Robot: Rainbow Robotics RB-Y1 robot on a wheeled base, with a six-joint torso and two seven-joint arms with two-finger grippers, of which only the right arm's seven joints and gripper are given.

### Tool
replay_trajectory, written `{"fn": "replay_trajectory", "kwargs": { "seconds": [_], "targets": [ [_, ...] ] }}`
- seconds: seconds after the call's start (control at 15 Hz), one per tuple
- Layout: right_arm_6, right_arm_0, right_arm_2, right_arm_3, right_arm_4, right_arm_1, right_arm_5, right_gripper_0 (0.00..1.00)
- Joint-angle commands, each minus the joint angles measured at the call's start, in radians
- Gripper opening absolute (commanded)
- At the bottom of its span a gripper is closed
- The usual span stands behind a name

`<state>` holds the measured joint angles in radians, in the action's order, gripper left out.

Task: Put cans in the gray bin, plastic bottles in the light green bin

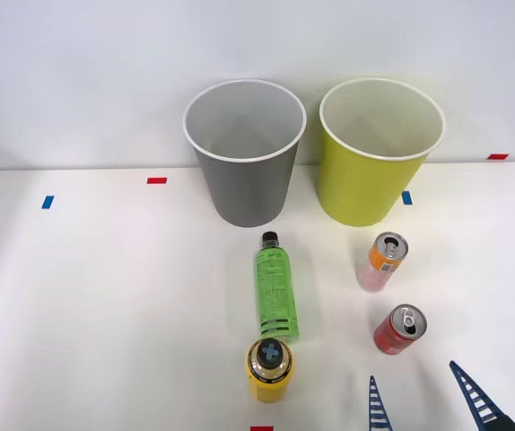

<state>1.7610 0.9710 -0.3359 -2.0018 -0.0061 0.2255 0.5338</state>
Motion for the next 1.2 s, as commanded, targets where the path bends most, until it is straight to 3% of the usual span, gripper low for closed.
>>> {"fn": "replay_trajectory", "kwargs": {
  "seconds": [0.07, 1.2],
  "targets": [
    [0.0, 0.0, 0.0, 0.0, 0.0, 0.0, 0.0, 1.0],
    [0.0, 0.0, 0.0, 0.0, 0.0, 0.0, 0.0, 1.0]
  ]
}}
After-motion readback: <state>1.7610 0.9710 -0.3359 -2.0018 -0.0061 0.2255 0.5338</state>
